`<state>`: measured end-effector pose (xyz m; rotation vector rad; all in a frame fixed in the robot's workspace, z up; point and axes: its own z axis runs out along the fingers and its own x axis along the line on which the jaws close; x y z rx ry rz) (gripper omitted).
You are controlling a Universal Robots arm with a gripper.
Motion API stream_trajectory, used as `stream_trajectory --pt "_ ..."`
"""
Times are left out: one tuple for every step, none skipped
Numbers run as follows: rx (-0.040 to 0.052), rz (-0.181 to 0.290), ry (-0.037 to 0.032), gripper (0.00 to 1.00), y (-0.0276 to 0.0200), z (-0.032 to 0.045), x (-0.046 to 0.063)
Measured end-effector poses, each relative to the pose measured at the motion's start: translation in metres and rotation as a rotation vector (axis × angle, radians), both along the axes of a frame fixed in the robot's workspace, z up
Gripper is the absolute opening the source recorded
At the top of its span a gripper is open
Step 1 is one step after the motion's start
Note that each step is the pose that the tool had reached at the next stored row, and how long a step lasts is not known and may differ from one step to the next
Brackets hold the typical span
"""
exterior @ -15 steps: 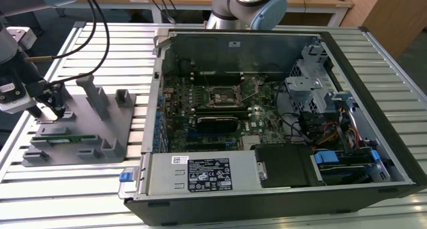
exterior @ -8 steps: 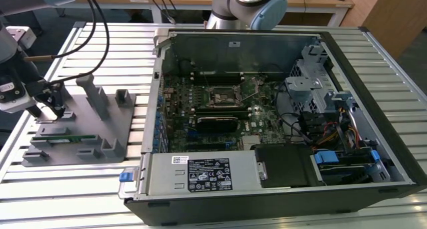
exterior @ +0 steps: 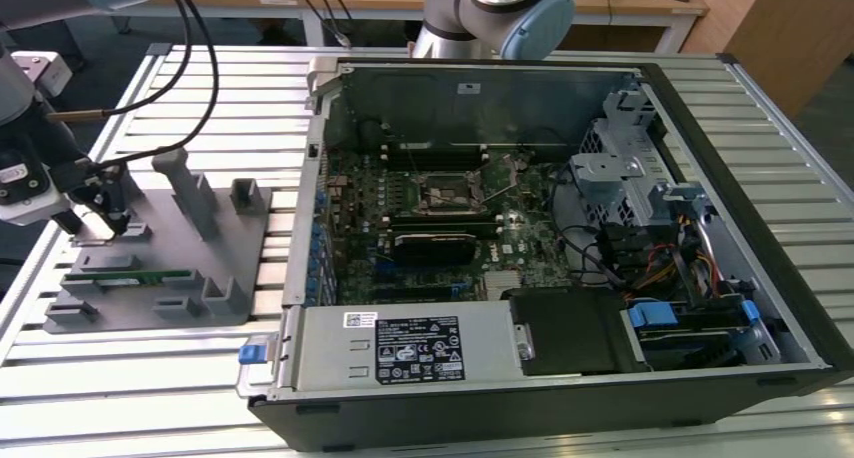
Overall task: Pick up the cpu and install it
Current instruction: 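Pick up the cpu and move it towards the insertion slot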
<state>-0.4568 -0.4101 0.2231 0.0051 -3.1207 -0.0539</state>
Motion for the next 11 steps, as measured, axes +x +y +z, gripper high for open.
stream_trajectory --pt "0.0 0.0 0.0 0.53 0.0 0.0002 0.0" --pt "0.0 0.0 -0.0001 0.53 0.0 0.0003 0.0" --pt "0.0 0.0 0.0 0.53 0.0 0.0004 0.0" --pt "-0.0001 0.0 0.0001 0.53 0.0 0.0007 0.0" --pt "-0.0001 0.0 0.0001 0.53 0.0 0.001 0.0" --pt "-0.0002 0.0 0.0004 0.53 0.0 0.0016 0.0" --pt "-0.0001 0.0 0.0002 0.53 0.0 0.002 0.0" --pt "0.0 0.0 0.0001 0.53 0.0 0.0025 0.0001" --pt "-0.0001 0.0 0.0002 0.53 0.0 0.0032 0.0001" --pt "0.0 0.0 0.0 0.53 0.0 0.0039 0.0001" --pt "0.0 0.0 0.0001 0.53 0.0 0.0047 0.0001"
